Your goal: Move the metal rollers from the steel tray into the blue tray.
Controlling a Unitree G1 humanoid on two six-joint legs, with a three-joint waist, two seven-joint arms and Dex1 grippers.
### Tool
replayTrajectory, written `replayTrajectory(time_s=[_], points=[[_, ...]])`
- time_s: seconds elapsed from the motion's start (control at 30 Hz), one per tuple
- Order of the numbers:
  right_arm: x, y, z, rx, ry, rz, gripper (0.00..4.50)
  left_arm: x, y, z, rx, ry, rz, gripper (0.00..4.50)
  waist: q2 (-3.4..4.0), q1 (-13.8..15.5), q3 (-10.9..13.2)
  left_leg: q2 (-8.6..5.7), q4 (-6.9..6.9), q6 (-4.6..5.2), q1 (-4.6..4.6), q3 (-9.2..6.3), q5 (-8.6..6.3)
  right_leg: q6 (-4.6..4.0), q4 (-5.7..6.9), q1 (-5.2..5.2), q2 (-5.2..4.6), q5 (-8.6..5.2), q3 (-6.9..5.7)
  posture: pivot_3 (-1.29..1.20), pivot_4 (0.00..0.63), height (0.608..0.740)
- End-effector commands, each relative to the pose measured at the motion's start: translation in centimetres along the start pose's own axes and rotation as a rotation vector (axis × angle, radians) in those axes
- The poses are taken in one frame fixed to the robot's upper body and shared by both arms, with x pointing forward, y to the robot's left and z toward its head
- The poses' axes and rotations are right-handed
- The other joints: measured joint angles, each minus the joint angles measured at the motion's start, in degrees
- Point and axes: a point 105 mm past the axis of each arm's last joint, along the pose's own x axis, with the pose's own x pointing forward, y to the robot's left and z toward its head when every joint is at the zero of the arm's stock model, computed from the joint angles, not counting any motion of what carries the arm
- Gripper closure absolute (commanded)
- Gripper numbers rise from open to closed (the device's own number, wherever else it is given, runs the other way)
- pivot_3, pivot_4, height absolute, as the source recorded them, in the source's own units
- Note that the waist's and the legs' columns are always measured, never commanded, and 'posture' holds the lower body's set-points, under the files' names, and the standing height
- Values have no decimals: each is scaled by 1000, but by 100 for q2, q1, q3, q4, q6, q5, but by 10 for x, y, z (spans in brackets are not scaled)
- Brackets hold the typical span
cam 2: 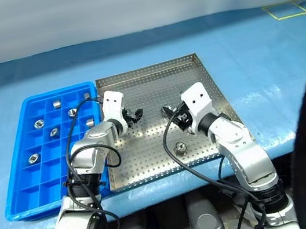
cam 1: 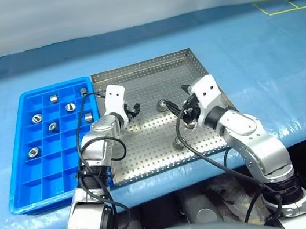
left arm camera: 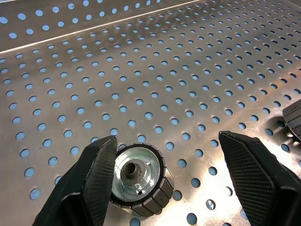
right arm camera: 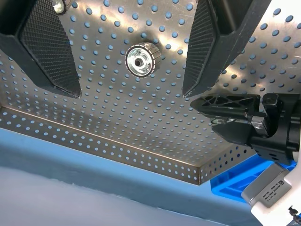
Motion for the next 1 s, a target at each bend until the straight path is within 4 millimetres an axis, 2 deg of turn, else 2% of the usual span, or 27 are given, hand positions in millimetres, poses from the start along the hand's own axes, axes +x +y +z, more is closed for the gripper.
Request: replayTrajectory(time_s=[0.03, 0.37, 0.7, 1.0], points=[[-4, -3, 14, -14, -56, -23, 883, -1, 4, 1, -9, 7, 33, 757, 0, 0, 0, 0, 0, 0, 0, 0, 0, 0, 0, 0, 0, 0, 0, -267, 150, 740], [-1, -2, 14, -7, -58, -22, 883, -5, 13, -8, -19, 28, 80, 757, 0, 10, 0, 0, 0, -1, -1, 0, 0, 1, 2, -2, -1, 1, 2, -252, 150, 740], [0, 1, 17, -18, -68, -1, 883, 7, 0, 3, -50, -36, 51, 757, 0, 21, 0, -1, 0, -1, -1, 1, 0, 1, 0, -2, -2, 1, 1, -256, 150, 740], [-6, 16, 13, -8, -44, 107, 883, 12, 7, 13, 7, -55, 65, 757, 0, 1, 0, -1, -1, 0, -1, 1, 0, 2, 0, -2, 0, 1, 1, -262, 150, 740]])
